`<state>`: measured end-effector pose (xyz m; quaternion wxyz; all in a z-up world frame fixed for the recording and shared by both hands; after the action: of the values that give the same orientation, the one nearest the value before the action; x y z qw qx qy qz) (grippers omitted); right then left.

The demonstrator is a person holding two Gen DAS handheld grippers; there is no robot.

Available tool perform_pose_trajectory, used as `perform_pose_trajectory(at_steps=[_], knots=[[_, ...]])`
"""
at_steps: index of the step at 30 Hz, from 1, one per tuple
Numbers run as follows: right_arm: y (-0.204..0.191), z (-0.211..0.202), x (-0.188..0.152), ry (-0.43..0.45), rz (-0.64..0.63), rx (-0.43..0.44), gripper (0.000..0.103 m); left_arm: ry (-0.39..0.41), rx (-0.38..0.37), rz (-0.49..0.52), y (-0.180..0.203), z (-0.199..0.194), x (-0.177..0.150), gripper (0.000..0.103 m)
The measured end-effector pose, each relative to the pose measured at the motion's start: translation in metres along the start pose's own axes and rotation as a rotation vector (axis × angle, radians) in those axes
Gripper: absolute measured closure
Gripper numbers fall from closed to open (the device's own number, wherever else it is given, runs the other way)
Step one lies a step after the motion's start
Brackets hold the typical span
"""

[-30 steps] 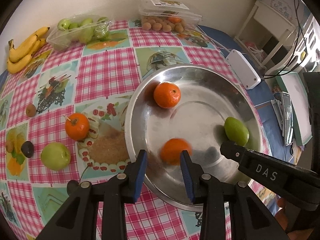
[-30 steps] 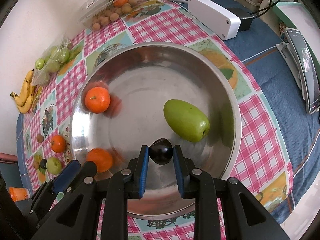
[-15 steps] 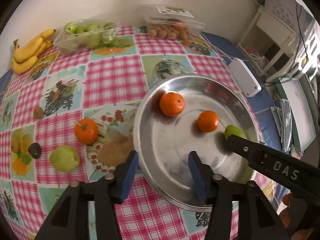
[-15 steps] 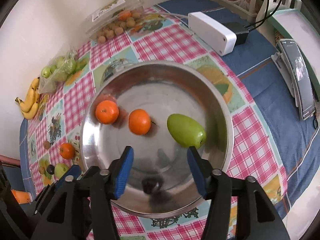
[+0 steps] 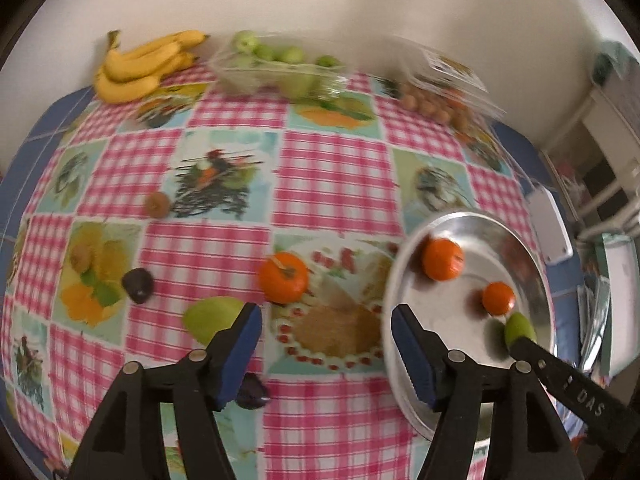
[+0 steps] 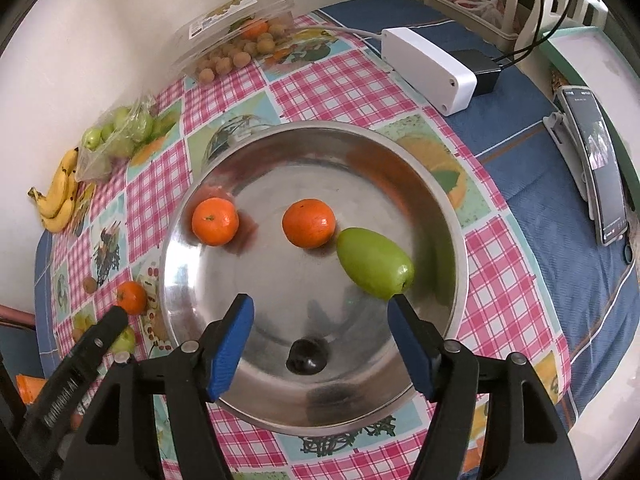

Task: Organize fruits
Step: 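Move both open grippers from the bowl back toward the fruit row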

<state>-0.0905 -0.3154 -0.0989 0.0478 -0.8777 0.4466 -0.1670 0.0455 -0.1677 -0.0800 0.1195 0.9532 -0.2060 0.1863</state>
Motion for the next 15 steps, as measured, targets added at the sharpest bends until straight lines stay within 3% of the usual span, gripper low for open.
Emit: perform_pose_trajectory(at_steps=[7, 15], knots=[[-0.004, 0.001, -0.001, -0.003, -0.028, -0.004, 0.033, -0.008, 0.008, -0.06, -0.02, 0.004, -0.001, 0.031], [-0.003, 0.002, 0.0, -0.008, -0.032, -0.009, 0.033, -0.011, 0.014, -0.054, -0.018, 0.006, -0.003, 0.03]])
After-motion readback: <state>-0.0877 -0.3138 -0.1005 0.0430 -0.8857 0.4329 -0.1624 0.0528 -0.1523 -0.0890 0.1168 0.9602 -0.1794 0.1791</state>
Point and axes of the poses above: each gripper's, at about its wrist camera, not at the fingertips, and z roughly the way its jaws point, y to its right, x to its top, the point moved 9 cm from there along z, roughly the way its jaws point, and after that the axes turned 4 degrees about z, right-handed, at the moved point
